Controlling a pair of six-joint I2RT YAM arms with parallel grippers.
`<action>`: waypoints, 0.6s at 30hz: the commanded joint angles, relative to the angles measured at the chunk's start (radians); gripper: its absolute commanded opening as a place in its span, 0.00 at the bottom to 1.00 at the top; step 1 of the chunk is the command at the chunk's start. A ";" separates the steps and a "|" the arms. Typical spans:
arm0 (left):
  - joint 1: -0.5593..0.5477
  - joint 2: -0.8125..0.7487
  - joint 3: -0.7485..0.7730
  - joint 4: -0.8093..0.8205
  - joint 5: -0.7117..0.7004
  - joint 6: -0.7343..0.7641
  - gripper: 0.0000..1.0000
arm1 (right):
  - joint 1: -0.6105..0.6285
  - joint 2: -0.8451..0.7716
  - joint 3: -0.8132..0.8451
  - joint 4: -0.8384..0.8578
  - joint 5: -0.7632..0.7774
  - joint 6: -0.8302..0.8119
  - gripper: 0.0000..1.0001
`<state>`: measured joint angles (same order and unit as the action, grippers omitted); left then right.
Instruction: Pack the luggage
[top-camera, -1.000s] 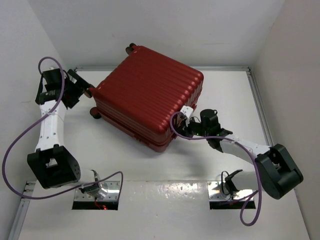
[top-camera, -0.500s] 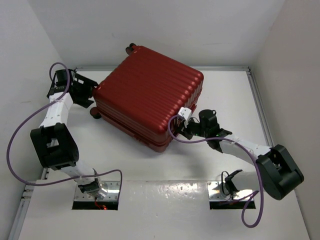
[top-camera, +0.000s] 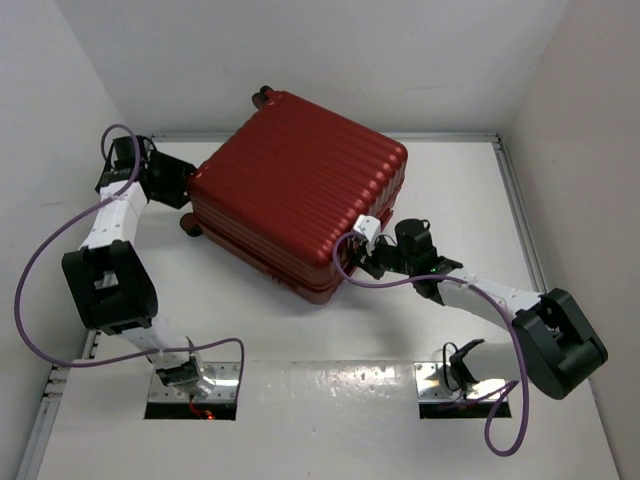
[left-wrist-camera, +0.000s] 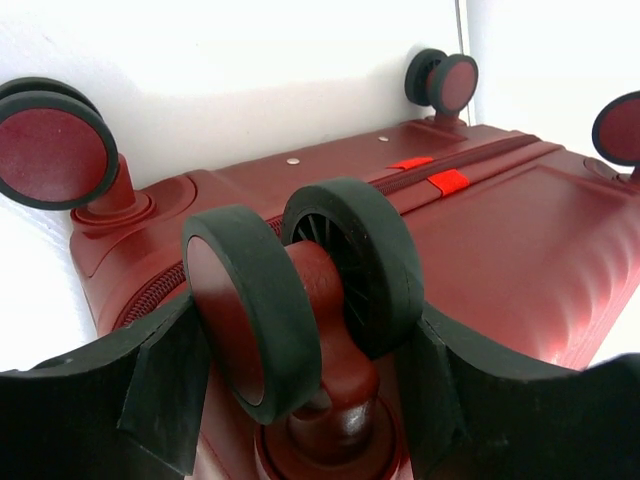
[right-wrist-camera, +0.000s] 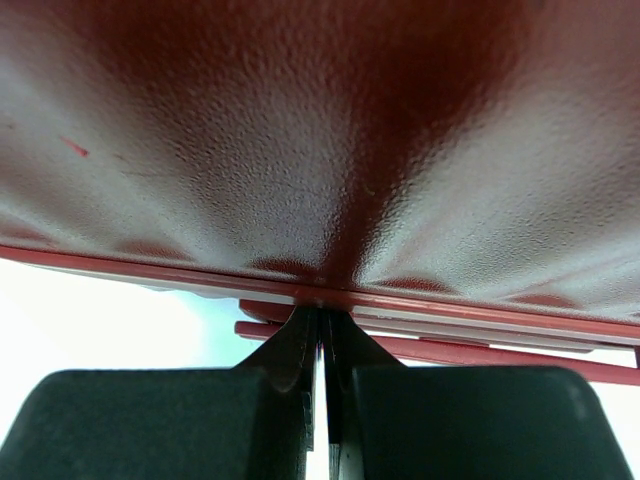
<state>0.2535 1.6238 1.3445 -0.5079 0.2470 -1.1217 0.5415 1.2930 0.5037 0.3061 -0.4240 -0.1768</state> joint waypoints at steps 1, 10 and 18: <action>0.022 0.022 0.010 -0.010 0.032 0.079 0.00 | 0.018 -0.007 0.061 0.085 -0.041 -0.021 0.00; 0.064 0.022 0.082 -0.035 0.092 0.117 1.00 | 0.031 0.005 0.082 0.051 -0.027 -0.027 0.00; 0.000 -0.088 0.222 -0.205 -0.110 0.322 1.00 | 0.032 0.014 0.101 0.031 -0.010 -0.033 0.00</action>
<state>0.2642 1.6161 1.5383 -0.6628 0.2054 -0.8791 0.5480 1.3041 0.5430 0.2424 -0.4160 -0.1886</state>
